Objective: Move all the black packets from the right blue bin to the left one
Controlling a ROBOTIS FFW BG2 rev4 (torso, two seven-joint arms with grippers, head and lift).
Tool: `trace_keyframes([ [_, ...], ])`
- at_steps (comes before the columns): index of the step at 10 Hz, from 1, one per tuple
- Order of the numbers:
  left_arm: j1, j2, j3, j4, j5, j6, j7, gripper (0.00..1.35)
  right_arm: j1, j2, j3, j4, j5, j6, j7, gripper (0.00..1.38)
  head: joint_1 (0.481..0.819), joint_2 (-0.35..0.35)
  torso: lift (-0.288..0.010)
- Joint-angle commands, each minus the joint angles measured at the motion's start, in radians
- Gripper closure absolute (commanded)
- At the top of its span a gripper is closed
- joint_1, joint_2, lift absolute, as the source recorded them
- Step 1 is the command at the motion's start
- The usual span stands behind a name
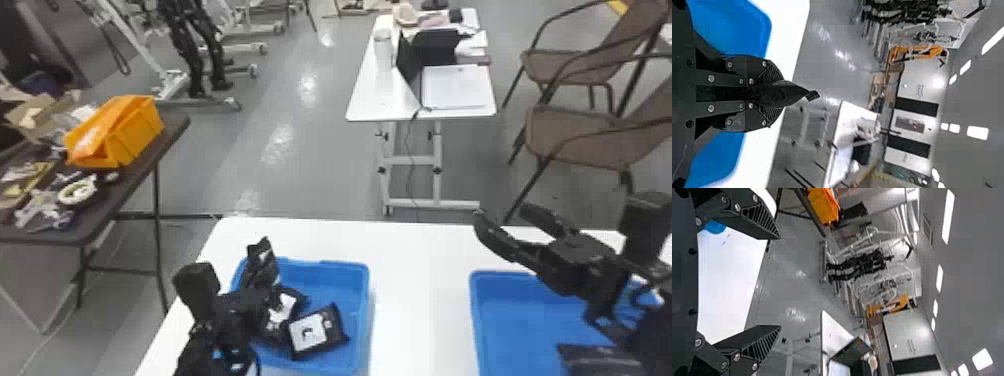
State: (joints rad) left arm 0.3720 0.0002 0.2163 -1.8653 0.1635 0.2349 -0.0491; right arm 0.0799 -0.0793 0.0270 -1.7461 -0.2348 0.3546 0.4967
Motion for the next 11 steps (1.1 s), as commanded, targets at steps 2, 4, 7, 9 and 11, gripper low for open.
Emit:
trace_keyframes([
  [2, 0.035, -0.003, 0.038, -0.005, -0.159, 0.030, 0.000, 0.97, 0.093, 0.004, -0.053, -0.096, 0.062, 0.047, -0.055, 0.21, 0.695, 0.245, 0.000],
  [4, 0.033, -0.003, 0.014, -0.061, -0.197, 0.052, 0.023, 0.05, 0.175, 0.023, -0.044, -0.176, 0.124, 0.098, -0.178, 0.21, 0.695, 0.235, 0.000],
  [7, 0.027, -0.003, 0.005, -0.115, -0.159, 0.052, 0.023, 0.17, 0.242, 0.032, -0.044, -0.294, 0.097, 0.366, -0.504, 0.21, 0.695, 0.189, 0.000],
  [9, 0.019, -0.003, -0.005, -0.118, -0.137, 0.052, 0.021, 0.17, 0.207, 0.033, -0.061, -0.268, 0.026, 0.481, -0.604, 0.20, 0.695, 0.137, 0.000],
  [11, 0.015, -0.003, -0.023, -0.118, -0.114, 0.067, 0.021, 0.17, 0.152, 0.006, -0.073, -0.164, -0.078, 0.544, -0.604, 0.20, 0.695, 0.129, 0.000],
])
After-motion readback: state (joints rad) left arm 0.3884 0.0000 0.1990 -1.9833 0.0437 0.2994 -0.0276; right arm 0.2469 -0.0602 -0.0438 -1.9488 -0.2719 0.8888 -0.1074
